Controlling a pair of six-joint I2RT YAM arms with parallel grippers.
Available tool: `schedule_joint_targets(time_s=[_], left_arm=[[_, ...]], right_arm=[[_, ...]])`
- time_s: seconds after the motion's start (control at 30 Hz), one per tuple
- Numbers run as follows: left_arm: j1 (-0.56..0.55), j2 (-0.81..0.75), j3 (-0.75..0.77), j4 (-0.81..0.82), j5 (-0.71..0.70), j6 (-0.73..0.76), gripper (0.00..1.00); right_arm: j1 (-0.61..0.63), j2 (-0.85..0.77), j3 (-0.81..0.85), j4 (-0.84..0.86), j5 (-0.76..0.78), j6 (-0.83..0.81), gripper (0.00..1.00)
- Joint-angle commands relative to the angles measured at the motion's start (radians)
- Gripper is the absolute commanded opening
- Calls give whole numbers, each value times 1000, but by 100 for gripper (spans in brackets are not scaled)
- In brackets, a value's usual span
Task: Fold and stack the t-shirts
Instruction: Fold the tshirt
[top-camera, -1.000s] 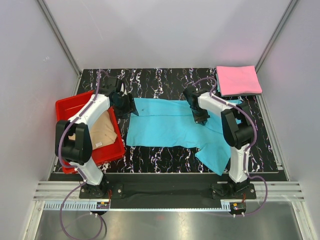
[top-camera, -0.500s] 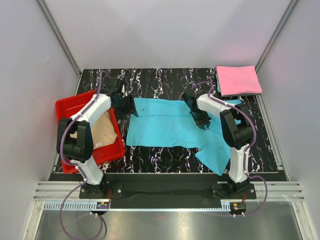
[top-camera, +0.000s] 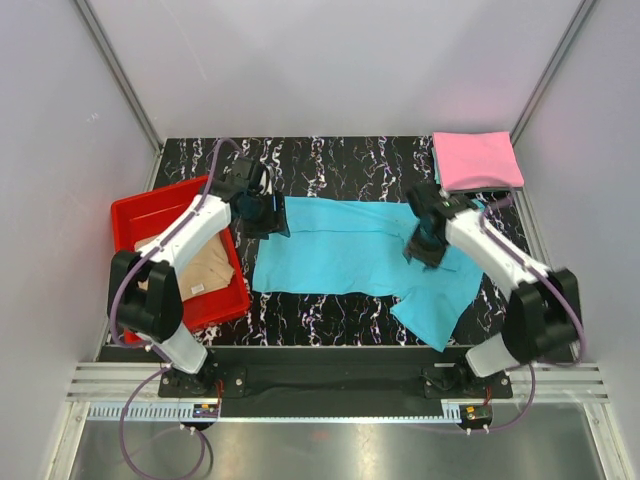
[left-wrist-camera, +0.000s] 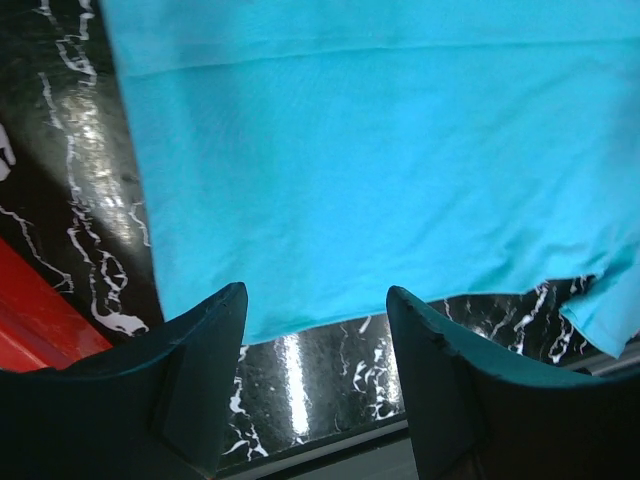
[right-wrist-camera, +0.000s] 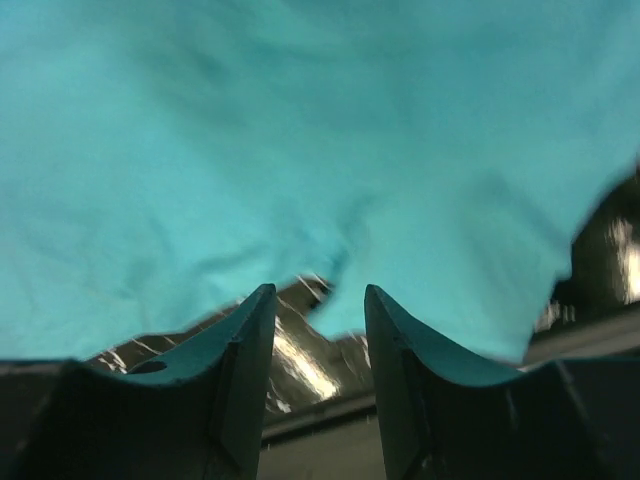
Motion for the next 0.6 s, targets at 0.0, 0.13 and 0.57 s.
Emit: schedule_joint_targets(time_s=[0.0, 0.13, 0.57], left_arm=[[-18, -107, -26, 31, 10, 16, 63], [-25, -151, -72, 56, 39, 13, 64], [-26, -102, -140, 157, 249, -44, 64]], right_arm=[[-49, -206, -271, -38, -135, 483, 48], [-61, -427, -454, -99, -108, 710, 49], [-113, -682, -844, 290, 38, 918, 45]])
